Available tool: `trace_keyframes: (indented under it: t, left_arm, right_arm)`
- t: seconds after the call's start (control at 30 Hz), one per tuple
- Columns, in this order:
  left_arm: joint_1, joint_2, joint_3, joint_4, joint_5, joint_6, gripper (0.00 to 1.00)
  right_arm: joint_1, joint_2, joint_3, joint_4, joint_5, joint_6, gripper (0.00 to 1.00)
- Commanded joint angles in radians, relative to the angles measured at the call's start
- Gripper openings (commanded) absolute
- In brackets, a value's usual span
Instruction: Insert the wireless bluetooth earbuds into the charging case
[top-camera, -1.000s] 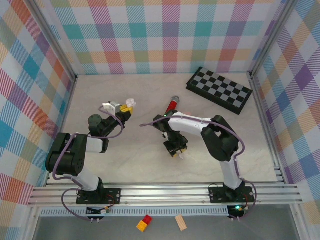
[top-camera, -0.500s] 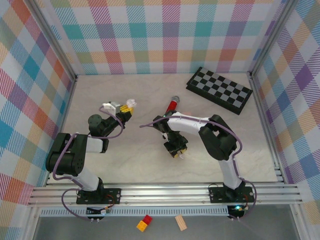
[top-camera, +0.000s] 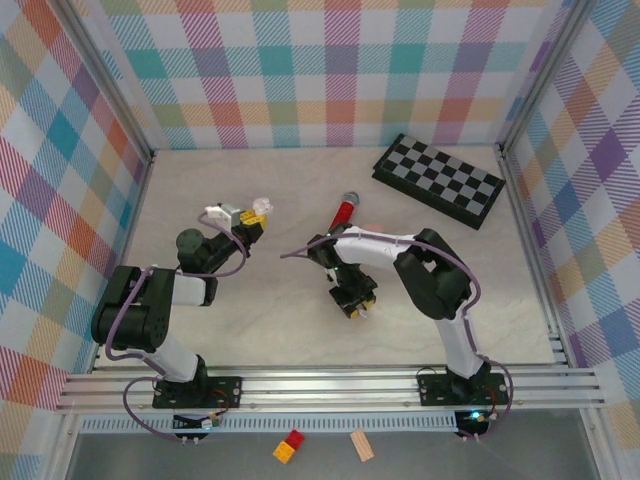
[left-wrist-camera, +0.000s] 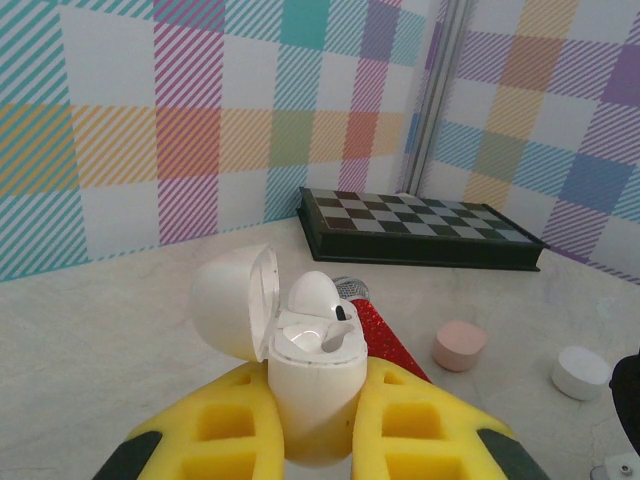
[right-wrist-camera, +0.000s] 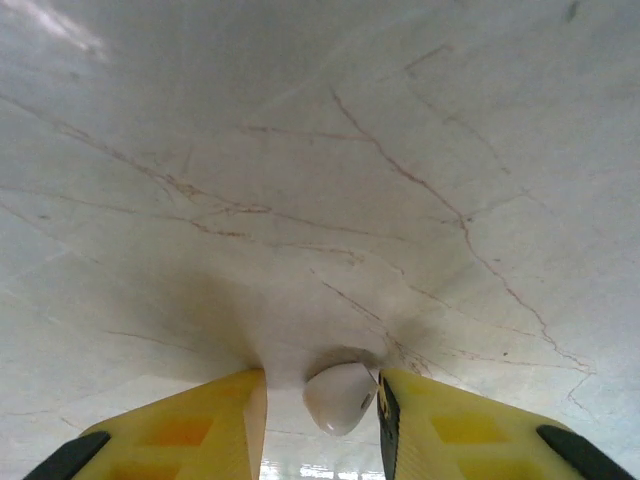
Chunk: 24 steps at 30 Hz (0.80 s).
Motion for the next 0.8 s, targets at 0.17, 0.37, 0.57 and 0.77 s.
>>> trace_keyframes:
  t: [0.17,0.37,0.57,0.77]
  left_arm:
    - [0.006,-0.02,0.007,0.038,0.021,-0.007,0.0]
    - [0.006,-0.023,0.005,0.038,0.024,-0.01,0.0]
    - [0.006,-0.025,0.006,0.039,0.028,-0.013,0.0]
    - [0.003,-0.044,-0.002,0.038,0.023,-0.015,0.0]
  right_arm:
    - [-0.008,0.026,-0.032,0.004,0.008,-0.007,0.34]
    - [-0.009,0.016,-0.046,0.015,0.025,-0.002,0.26]
    - [-0.011,-0.028,-0.06,0.043,0.021,0.01,0.24]
    - [-0.027,-0.113,-0.08,0.102,-0.017,0.024,0.22]
